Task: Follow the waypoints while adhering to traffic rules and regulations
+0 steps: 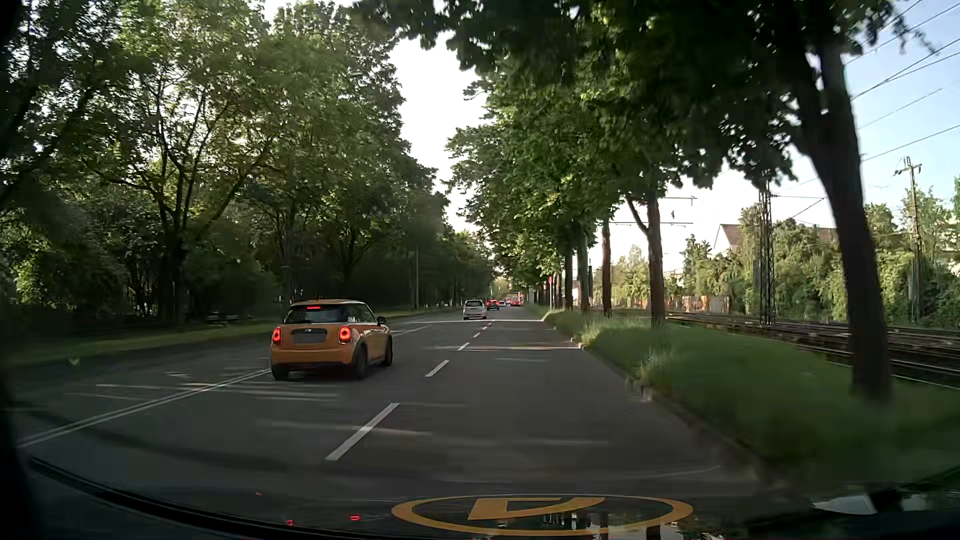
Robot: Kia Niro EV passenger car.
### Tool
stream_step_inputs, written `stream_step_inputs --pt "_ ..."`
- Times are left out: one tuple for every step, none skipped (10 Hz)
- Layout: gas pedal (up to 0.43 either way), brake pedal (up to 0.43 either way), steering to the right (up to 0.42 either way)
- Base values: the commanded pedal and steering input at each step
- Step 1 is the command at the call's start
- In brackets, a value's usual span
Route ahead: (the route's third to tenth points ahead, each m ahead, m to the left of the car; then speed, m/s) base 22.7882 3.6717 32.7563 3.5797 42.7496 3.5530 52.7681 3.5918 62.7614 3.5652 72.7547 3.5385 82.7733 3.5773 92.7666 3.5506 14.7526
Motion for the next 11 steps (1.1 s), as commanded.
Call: stream_step_inputs --pt "0.130 0.000 -0.001" --pt "0.130 0.000 -0.001" --pt "0.130 0.000 0.000" --pt "0.118 0.000 -0.001" --pt "0.118 0.000 0.000" --pt "0.118 0.000 0.000" --pt "0.118 0.000 -0.001" --pt "0.118 0.000 0.000" --pt "0.118 0.000 -0.001" --pt "0.118 0.000 -0.001" --pt "0.118 0.000 -0.001"
